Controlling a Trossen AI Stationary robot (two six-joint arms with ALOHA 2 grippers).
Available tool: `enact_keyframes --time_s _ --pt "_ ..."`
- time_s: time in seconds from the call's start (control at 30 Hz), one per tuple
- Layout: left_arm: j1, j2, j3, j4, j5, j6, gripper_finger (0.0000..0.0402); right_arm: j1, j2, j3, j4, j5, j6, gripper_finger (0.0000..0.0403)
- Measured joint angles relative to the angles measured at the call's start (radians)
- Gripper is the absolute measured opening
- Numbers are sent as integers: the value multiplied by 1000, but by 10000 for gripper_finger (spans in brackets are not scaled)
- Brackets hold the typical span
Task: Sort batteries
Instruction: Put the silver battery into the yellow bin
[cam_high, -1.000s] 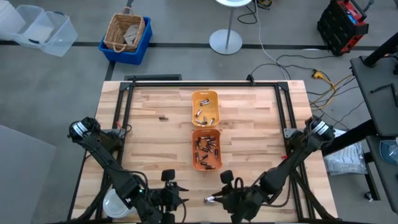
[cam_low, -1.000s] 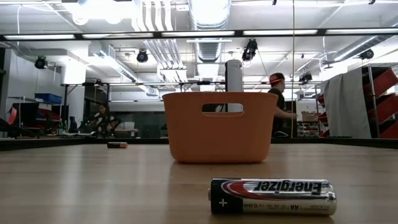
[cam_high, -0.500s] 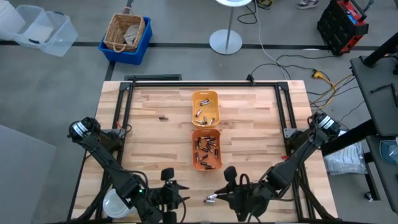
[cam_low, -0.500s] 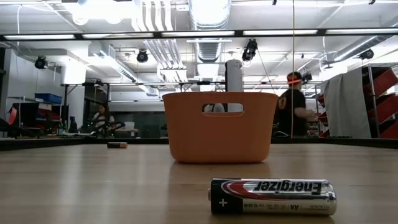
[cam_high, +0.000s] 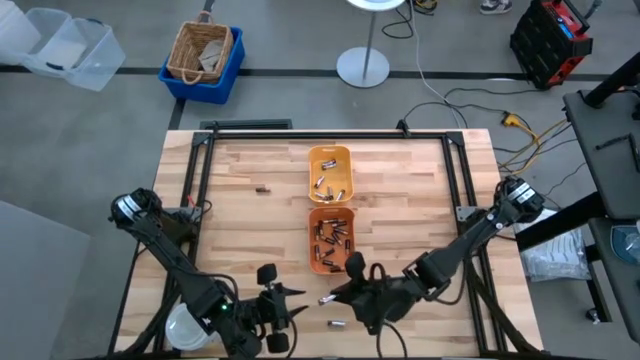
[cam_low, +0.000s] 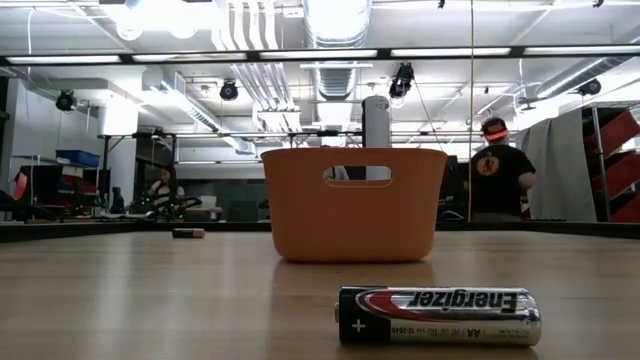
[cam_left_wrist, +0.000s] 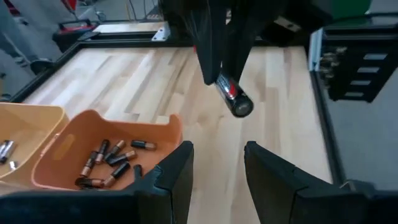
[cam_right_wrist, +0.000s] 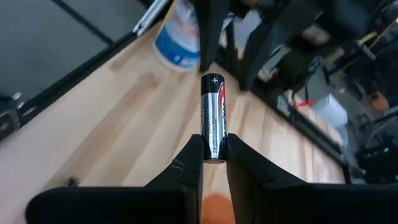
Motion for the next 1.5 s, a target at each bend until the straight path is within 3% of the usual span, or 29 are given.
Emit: enact_keyframes --time_s 0.3,0.57,1.5 --pt "-1 0 -40 33 -43 7 124 -22 0 -82 253 -60 -79 38" --pt "-1 0 -40 164 -51 134 124 -32 6 -114 390 -55 -79 38" --pt "2 0 -40 232 -119 141 117 -52 5 -138 396 -54 -51 38"
